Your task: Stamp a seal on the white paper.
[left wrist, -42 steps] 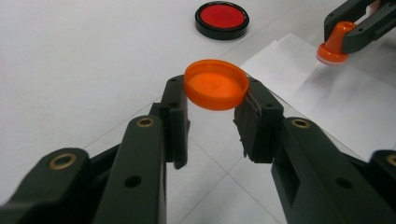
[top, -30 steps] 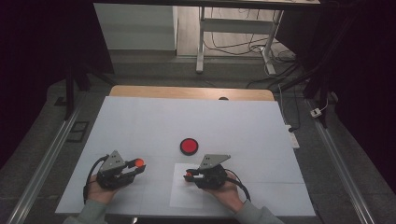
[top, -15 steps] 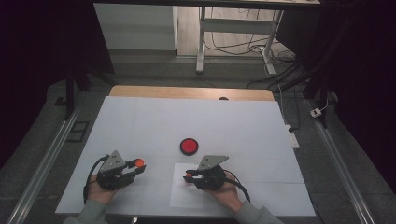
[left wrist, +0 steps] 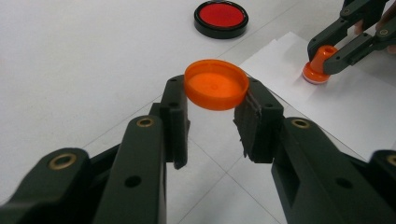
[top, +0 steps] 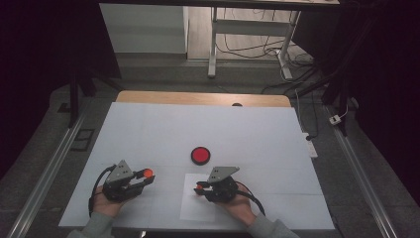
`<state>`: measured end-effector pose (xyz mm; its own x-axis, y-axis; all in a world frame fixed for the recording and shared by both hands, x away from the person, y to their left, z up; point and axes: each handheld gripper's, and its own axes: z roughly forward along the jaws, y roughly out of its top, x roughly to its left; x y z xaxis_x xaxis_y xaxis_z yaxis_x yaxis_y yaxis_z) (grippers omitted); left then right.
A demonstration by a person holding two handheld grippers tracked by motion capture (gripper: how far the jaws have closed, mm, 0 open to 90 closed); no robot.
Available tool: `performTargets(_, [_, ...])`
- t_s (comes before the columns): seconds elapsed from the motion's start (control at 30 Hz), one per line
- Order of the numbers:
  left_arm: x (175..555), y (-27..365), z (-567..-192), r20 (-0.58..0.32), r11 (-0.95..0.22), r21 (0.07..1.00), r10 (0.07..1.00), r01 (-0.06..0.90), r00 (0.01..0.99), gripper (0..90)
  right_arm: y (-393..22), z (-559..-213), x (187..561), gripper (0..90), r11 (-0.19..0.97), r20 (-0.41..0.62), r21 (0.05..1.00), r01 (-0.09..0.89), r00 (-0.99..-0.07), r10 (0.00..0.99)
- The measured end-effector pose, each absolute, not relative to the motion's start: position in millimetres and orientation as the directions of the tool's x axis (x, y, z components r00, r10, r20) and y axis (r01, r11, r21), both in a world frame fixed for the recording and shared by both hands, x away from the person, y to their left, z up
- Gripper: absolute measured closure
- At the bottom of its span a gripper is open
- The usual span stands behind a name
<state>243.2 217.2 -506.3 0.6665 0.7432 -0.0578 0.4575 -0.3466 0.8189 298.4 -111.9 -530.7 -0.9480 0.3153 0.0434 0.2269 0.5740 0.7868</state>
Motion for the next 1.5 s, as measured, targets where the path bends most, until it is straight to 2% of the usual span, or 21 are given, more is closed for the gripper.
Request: performTargets(1.5, [241.7,216.4,-505.5,-0.059,-0.342,0.821,0.746,0.457,0.663,65.6,-111.1,-533.5,290.5,73.2,0.592,-0.026,0.786,0.179,-0.947,0.320])
